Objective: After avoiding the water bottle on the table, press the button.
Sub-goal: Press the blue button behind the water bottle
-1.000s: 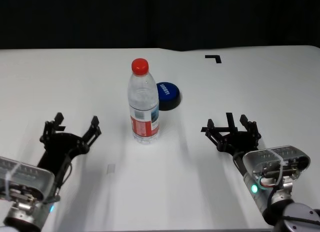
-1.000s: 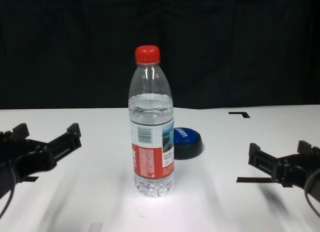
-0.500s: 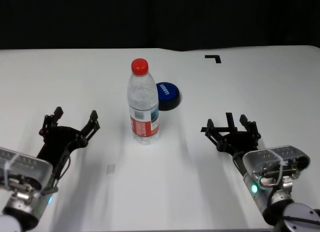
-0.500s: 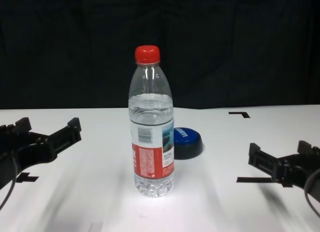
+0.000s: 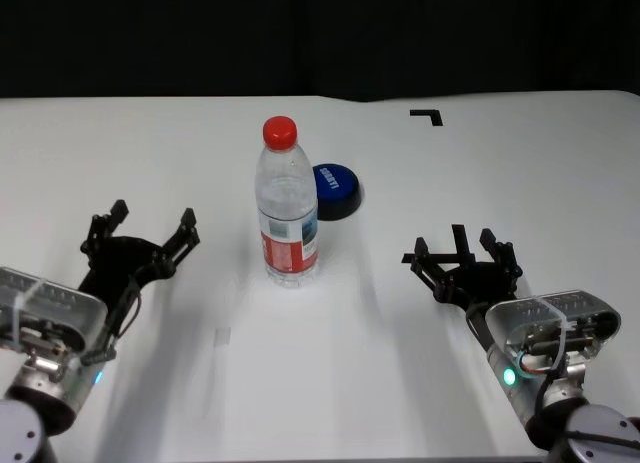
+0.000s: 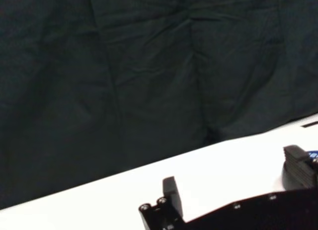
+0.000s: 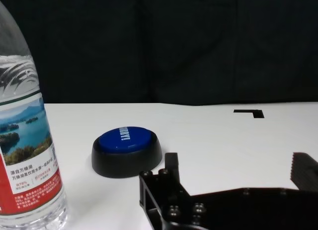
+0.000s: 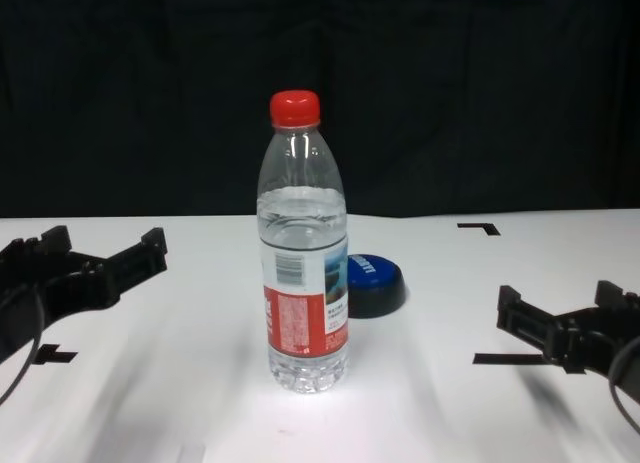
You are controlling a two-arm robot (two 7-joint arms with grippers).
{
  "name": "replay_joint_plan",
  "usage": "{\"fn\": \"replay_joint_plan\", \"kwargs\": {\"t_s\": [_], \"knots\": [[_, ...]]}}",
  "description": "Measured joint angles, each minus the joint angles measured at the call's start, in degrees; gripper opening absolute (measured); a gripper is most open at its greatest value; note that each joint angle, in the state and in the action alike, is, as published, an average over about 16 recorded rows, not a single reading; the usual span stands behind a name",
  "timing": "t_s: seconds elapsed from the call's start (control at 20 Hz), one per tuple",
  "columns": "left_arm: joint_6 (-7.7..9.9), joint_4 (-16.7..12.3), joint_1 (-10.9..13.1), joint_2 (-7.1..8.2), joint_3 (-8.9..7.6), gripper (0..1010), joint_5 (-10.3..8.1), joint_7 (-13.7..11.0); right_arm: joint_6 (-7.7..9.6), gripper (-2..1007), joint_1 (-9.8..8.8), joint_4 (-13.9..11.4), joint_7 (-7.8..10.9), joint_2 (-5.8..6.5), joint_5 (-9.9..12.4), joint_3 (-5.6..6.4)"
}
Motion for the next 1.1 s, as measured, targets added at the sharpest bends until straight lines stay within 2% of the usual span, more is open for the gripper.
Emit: {"fn": "replay_joint_plan", "kwargs": {"t_s": [0.55,1.1], "knots": [[1.67,2.30,-3.31,0.42,0.61,1003,0.27,-0.11,0.00,1002,0.00,0.00,0.00,0.00,0.00,0.00],[1.89,5.09,-6.40,0.77,1.30,1003,-0.07,-0.82,0.00,1003,0.00,0.00,0.00,-0.01,0.00,0.00]]}}
